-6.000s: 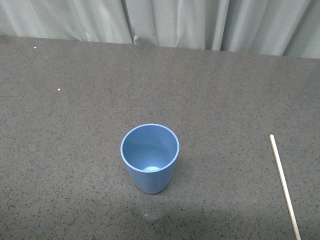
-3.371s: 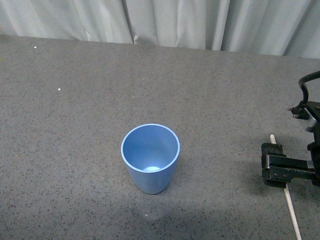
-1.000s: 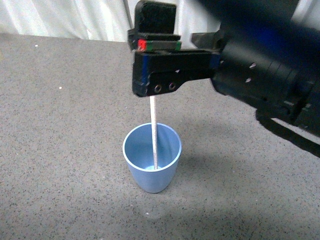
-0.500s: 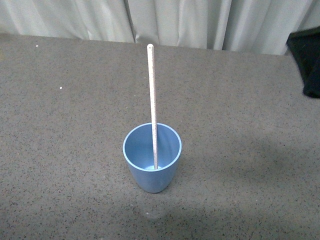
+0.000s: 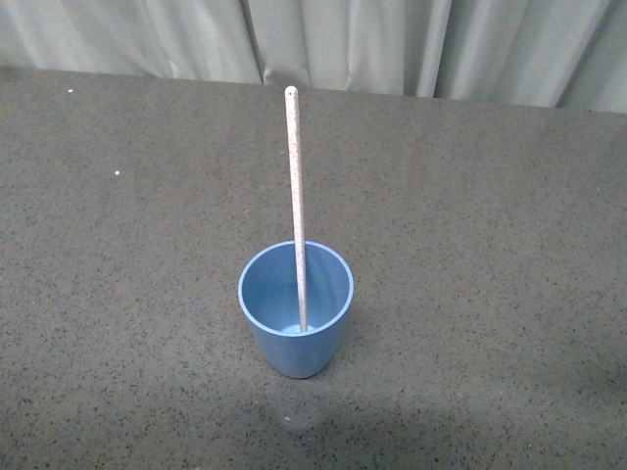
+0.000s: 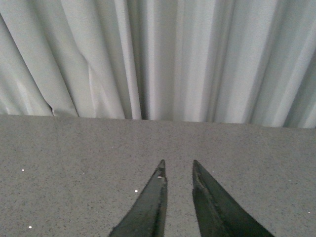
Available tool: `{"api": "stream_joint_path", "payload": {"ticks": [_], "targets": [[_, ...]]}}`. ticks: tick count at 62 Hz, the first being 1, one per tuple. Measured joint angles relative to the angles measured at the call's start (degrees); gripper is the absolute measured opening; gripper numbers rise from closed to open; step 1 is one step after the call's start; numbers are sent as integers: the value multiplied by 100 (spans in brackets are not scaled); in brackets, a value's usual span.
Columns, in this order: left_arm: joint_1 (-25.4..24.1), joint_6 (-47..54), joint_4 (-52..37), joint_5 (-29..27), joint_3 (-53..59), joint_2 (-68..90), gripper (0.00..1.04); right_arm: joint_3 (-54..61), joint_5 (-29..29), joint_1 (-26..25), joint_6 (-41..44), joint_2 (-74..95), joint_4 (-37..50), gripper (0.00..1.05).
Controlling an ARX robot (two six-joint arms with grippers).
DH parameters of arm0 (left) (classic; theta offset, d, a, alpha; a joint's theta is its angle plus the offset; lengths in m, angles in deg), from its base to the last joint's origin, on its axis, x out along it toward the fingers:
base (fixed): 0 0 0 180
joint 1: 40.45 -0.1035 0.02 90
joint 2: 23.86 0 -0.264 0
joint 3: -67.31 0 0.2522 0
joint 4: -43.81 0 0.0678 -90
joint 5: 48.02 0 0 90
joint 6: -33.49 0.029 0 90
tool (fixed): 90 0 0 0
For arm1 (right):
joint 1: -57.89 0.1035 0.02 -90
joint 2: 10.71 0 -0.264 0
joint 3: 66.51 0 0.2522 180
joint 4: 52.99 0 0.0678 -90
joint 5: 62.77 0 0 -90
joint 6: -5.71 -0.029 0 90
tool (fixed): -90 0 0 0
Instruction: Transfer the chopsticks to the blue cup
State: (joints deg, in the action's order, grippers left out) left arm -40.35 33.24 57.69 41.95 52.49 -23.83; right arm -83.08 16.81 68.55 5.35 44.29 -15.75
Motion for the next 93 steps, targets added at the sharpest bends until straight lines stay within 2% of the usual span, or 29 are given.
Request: {"api": "stream_joint_path", "payload": {"ticks": [2, 20, 24, 28, 51, 85, 90, 93], "targets": [[0, 0, 0, 0, 0, 0, 98, 35, 59, -55, 4, -160, -116, 1], [0, 0, 0, 0, 0, 0, 98, 225, 463, -459, 22, -1502, -1233, 1], [0, 0, 0, 0, 0, 0, 98, 234, 951, -807, 22, -1821, -1528, 1], [0, 0, 0, 2, 0, 0, 98, 251, 994, -1019, 17, -2153, -1823, 1], [0, 0, 0, 2, 0, 0, 98, 256, 1038, -1051, 20, -3333, -2927, 1], [0, 0, 0, 2, 0, 0, 98, 256, 1038, -1051, 22, -4503, -4081, 1], [0, 0, 0, 2, 0, 0, 98, 251, 1049, -1051, 22, -5204, -4994, 1], [0, 0, 0, 0, 0, 0, 98, 251, 1049, -1051, 24, -5421, -5064, 1]]}}
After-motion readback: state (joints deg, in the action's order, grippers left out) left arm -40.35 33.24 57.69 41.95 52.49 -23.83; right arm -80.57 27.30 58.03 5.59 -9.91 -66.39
